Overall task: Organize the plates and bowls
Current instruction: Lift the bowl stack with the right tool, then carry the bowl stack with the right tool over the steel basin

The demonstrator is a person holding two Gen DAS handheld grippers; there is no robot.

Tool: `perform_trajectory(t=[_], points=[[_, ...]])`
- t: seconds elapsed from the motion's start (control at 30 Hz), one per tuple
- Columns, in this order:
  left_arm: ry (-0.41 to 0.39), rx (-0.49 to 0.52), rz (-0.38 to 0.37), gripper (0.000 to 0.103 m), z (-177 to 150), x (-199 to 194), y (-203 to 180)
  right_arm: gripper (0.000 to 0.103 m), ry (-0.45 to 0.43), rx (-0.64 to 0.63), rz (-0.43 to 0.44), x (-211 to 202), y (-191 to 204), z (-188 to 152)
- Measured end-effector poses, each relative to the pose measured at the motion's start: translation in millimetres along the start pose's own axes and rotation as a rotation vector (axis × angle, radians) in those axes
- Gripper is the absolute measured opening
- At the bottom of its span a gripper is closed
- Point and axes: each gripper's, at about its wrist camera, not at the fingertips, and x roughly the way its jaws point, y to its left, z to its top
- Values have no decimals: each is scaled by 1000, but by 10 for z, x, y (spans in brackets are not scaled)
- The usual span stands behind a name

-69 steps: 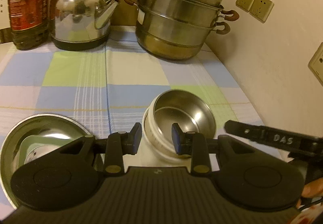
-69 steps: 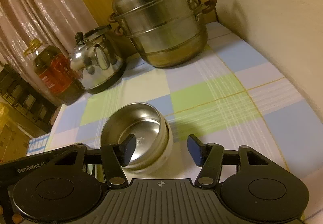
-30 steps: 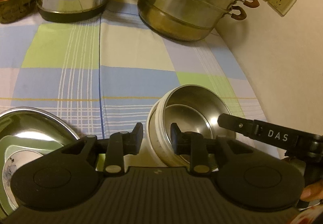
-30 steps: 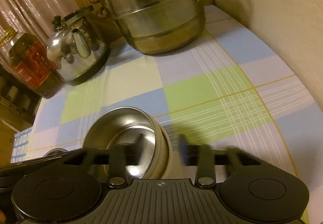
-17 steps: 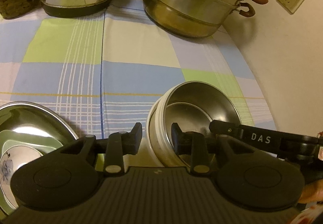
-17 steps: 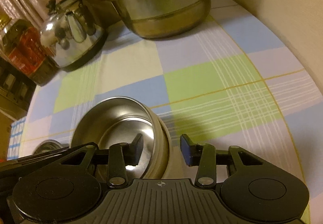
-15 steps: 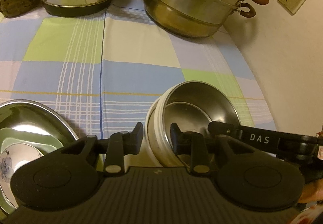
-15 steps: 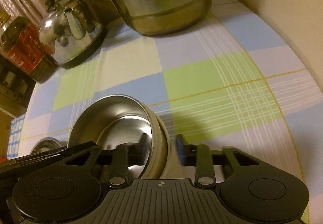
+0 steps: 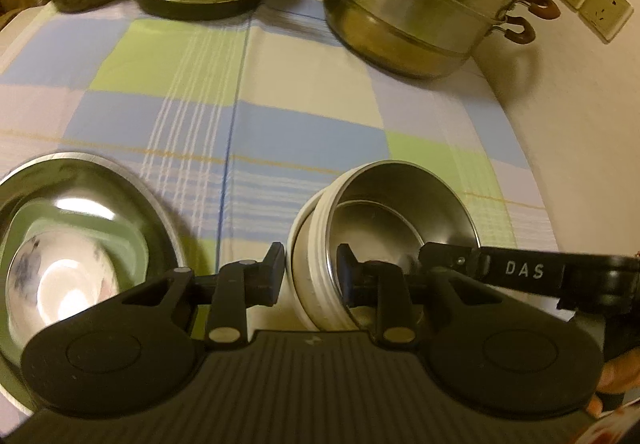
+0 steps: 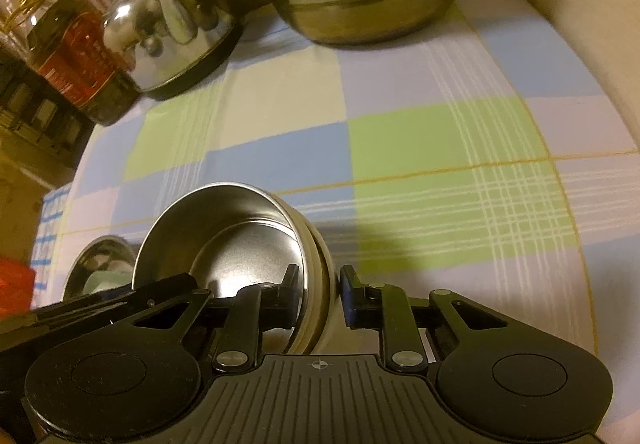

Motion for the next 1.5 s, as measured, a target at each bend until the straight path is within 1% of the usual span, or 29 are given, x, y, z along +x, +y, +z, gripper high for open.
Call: perform_trajectory(t=[0.33,0.43,0.57,0.7,0.83,1.07,1.17,1.5], points=[[-3,-94,81,21,-553,-410,177,21,76,-128,85,-147,214,-358],[-11,-116,96,21,-640,-484,199,21,85,-160,98,-166,274,-463],[-21,-133,101,21,-646,-497,213,21,85,-163,100,-129,296,-446],[-28,-147,85,23,-615,-487,229,21,94,-159,94,-79,279,-410],[-41,-115,95,23,-607,-463,174,21,87,-148,89,-59,245,-419],[-43,-80,90,23,-608,-439,166,21,66,-121,80,-36,232,-472],[-48,-74,86,24,-616,-439,166,21,54,-107,79,-49,225,-494],[-39,-68,67,24,-625,-451,189,20,64,-59,69,-88,207,-475]])
